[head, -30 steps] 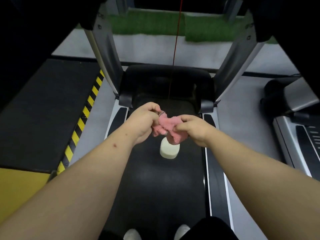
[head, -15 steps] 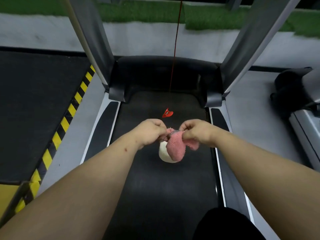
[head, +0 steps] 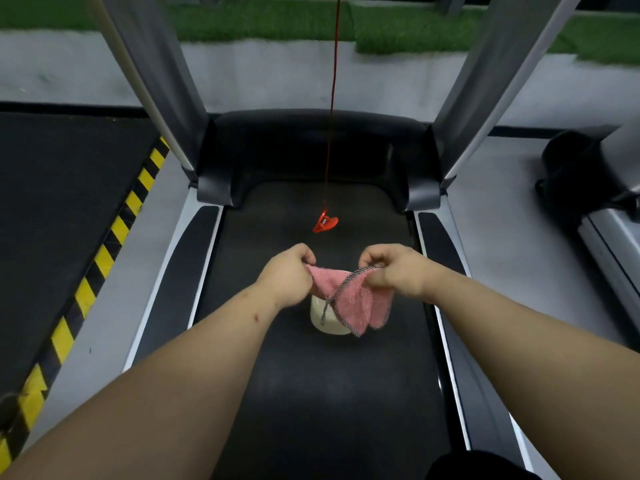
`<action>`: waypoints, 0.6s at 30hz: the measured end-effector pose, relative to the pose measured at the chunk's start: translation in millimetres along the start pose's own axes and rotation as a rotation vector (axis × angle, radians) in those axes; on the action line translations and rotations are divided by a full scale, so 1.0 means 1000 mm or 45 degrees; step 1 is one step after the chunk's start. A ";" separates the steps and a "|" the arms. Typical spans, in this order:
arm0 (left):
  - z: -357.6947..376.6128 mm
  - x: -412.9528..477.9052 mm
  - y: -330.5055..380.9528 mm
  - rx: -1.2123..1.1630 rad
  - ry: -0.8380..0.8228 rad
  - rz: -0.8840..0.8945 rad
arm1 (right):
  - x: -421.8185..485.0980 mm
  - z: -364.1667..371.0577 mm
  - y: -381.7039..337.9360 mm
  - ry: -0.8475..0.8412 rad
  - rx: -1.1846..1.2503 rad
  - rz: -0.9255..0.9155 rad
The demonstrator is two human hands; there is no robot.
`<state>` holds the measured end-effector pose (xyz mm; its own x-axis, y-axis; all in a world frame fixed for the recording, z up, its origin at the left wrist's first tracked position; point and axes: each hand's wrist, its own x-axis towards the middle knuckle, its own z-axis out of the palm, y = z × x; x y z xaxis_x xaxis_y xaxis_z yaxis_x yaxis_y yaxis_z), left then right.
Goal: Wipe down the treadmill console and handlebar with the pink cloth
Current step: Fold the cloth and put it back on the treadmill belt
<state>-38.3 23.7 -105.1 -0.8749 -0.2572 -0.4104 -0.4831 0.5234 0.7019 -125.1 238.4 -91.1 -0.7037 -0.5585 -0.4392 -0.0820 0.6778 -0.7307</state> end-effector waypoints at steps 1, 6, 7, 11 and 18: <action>0.002 0.004 0.002 0.072 0.035 0.022 | 0.004 0.000 -0.004 0.002 -0.048 -0.011; 0.004 0.022 0.009 0.079 0.229 0.090 | 0.025 -0.007 -0.009 0.150 -0.203 -0.027; 0.006 0.025 0.005 0.109 0.234 0.109 | 0.026 -0.008 -0.006 0.179 -0.235 -0.036; 0.029 0.032 -0.021 0.189 0.215 0.145 | 0.033 0.016 0.025 0.222 -0.518 -0.064; 0.093 0.030 -0.085 0.332 -0.210 0.018 | 0.029 0.070 0.085 -0.244 -0.648 0.088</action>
<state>-20.7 47.0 -230.9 -0.8538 -0.1241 -0.5056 -0.4271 0.7221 0.5442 -102.9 245.6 -202.6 -0.5824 -0.5492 -0.5994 -0.4044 0.8353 -0.3724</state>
